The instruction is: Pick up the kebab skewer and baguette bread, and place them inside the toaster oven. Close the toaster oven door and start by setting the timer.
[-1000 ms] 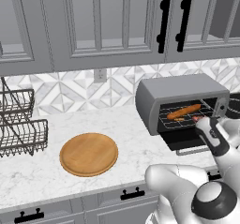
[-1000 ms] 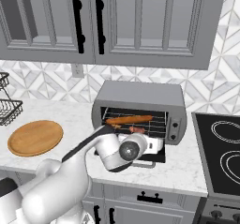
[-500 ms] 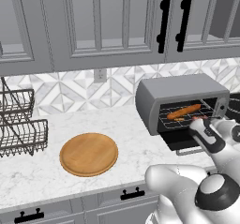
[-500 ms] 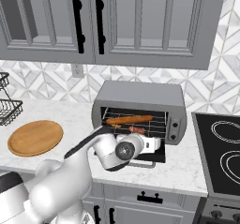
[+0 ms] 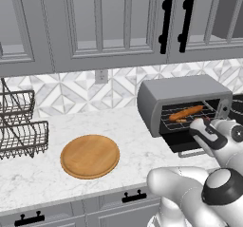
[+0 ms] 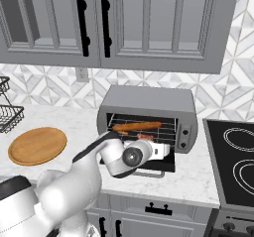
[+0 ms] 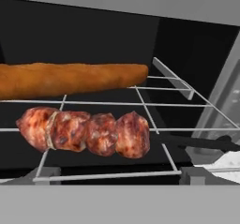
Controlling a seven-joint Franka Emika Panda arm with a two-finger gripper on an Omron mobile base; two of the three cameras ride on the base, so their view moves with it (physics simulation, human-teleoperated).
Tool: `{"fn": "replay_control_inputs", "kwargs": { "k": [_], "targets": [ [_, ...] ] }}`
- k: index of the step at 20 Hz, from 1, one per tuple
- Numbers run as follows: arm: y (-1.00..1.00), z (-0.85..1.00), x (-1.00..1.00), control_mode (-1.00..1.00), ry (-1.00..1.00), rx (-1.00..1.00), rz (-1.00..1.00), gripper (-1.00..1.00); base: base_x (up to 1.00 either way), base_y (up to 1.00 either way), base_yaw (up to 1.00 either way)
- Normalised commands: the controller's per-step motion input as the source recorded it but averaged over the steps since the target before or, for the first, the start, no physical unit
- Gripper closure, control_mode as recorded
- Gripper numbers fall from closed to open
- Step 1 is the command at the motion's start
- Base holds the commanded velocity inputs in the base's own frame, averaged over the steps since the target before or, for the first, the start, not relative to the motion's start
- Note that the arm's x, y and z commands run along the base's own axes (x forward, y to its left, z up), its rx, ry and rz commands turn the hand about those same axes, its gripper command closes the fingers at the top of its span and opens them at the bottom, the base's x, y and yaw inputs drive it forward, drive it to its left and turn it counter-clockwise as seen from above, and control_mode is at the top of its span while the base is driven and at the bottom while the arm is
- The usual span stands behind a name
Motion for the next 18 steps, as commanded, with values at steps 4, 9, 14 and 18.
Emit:
{"fn": "replay_control_inputs", "kwargs": {
  "k": [4, 9, 14, 18],
  "targets": [
    [0.00, 0.00, 0.06, -1.00, 0.00, 0.00, 0.00, -1.00, 0.00, 0.00, 0.00],
    [0.02, 0.00, 0.16, -1.00, 0.00, 0.00, 0.00, -1.00, 0.00, 0.00, 0.00],
    [0.09, 0.00, 0.22, -1.00, 0.00, 0.00, 0.00, -1.00, 0.00, 0.00, 0.00],
    [0.10, -0.02, 0.21, -1.00, 0.00, 0.00, 0.01, -1.00, 0.00, 0.00, 0.00]
  ]
}}
